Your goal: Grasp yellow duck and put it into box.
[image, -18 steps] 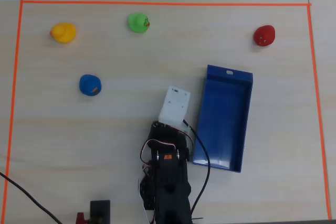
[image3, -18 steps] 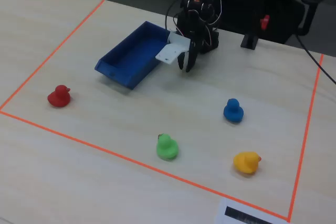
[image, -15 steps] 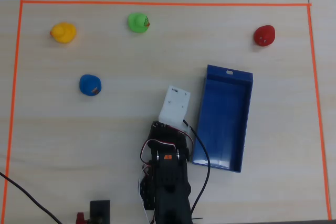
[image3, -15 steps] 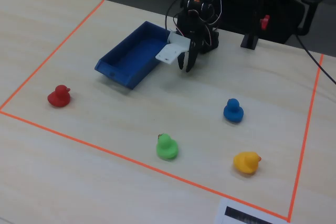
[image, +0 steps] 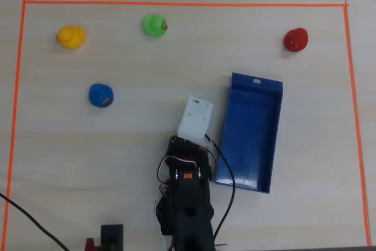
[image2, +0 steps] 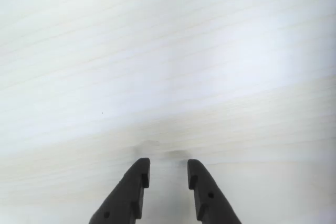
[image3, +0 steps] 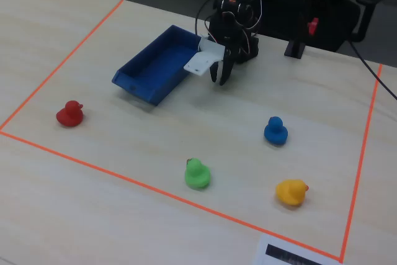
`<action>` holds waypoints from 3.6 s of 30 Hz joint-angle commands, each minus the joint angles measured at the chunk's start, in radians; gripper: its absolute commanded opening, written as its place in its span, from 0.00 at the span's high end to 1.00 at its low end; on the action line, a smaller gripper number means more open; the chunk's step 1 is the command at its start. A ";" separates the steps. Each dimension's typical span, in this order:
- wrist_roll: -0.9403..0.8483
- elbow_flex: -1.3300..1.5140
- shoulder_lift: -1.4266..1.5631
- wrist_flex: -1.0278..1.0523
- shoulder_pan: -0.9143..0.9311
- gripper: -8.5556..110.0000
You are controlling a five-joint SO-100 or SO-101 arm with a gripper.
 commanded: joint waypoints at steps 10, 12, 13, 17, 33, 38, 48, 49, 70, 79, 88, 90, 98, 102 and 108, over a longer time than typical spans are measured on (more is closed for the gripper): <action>-0.005 0.005 -0.003 0.011 0.005 0.86; -0.005 0.005 -0.003 0.011 0.005 0.86; -0.005 0.005 -0.003 0.011 0.005 0.86; -0.005 0.005 -0.003 0.011 0.005 0.86; -0.005 0.005 -0.003 0.011 0.005 0.86; -0.005 0.005 -0.003 0.011 0.005 0.86; -0.005 0.005 -0.003 0.011 0.005 0.86; -0.005 0.005 -0.003 0.011 0.005 0.86; -0.005 0.005 -0.003 0.011 0.005 0.86; -0.005 0.005 -0.003 0.011 0.003 0.86; -0.005 0.005 -0.003 0.011 -0.003 0.87; -0.005 0.005 -0.003 0.011 -0.003 0.88; -0.005 0.005 -0.003 0.011 -0.003 0.93; -0.009 -0.009 -0.006 -0.002 -0.014 0.93; 0.041 -0.502 -0.403 0.015 -0.058 0.87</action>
